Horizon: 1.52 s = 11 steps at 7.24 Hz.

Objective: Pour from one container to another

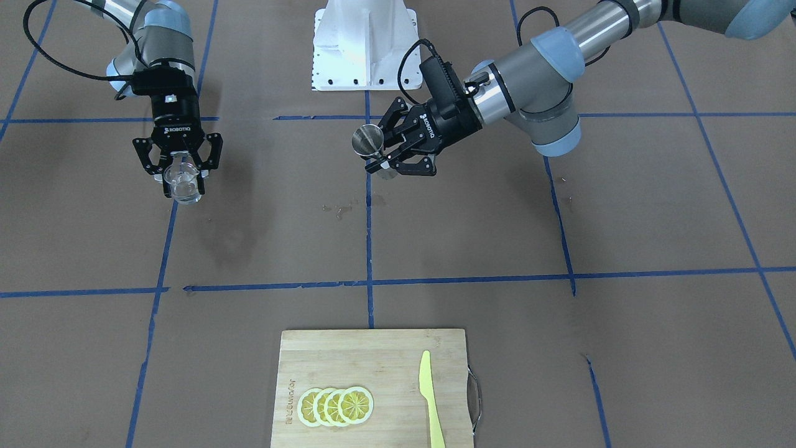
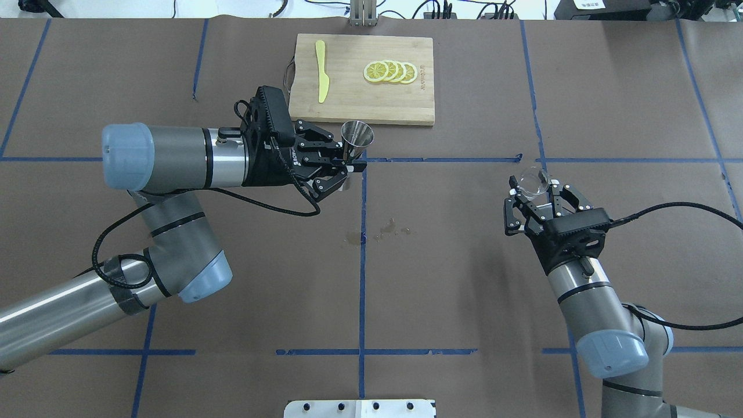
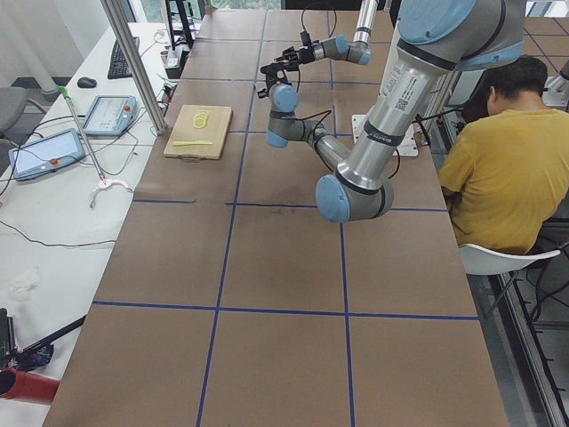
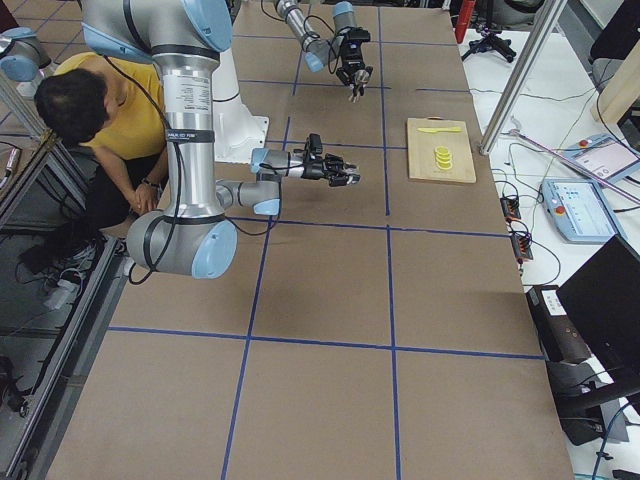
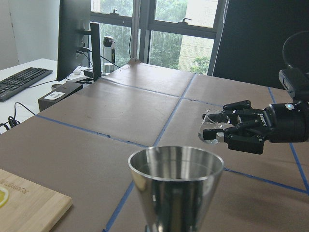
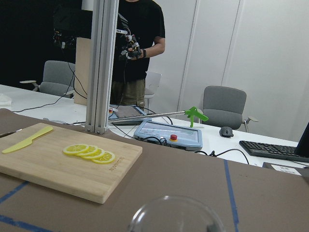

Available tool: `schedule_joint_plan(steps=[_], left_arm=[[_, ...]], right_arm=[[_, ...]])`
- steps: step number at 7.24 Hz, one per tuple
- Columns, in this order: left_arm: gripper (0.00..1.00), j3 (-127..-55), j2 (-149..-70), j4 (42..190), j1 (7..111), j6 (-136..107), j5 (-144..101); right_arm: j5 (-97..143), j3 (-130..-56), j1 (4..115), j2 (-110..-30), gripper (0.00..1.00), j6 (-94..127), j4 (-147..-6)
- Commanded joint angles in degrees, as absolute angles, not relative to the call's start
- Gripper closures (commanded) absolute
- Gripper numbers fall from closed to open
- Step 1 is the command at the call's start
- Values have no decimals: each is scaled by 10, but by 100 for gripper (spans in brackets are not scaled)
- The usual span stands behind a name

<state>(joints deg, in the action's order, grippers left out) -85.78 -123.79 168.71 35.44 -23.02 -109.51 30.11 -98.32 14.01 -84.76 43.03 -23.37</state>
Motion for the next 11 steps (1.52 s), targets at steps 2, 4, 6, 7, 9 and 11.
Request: schedule_joint_plan(steps=[2, 4, 6, 7, 9, 11], left_arm=[[100, -857, -1225, 1694, 354, -229, -1095], [100, -857, -1216, 1709, 352, -226, -1086], [100, -855, -1217, 1708, 351, -164, -1085], [100, -852, -1222, 1706, 349, -162, -1072], [100, -851, -1223, 1703, 344, -163, -1064], [100, -851, -1225, 1702, 340, -163, -1059]], right_arm=[[397, -1036, 202, -791, 100, 408, -371], [434, -1111, 207, -792, 100, 383, -471], [465, -1167, 207, -791, 100, 363, -554], [466, -1167, 205, -792, 100, 362, -556], [483, -1170, 204, -756, 100, 365, -607], [481, -1169, 204, -670, 100, 366, -715]])
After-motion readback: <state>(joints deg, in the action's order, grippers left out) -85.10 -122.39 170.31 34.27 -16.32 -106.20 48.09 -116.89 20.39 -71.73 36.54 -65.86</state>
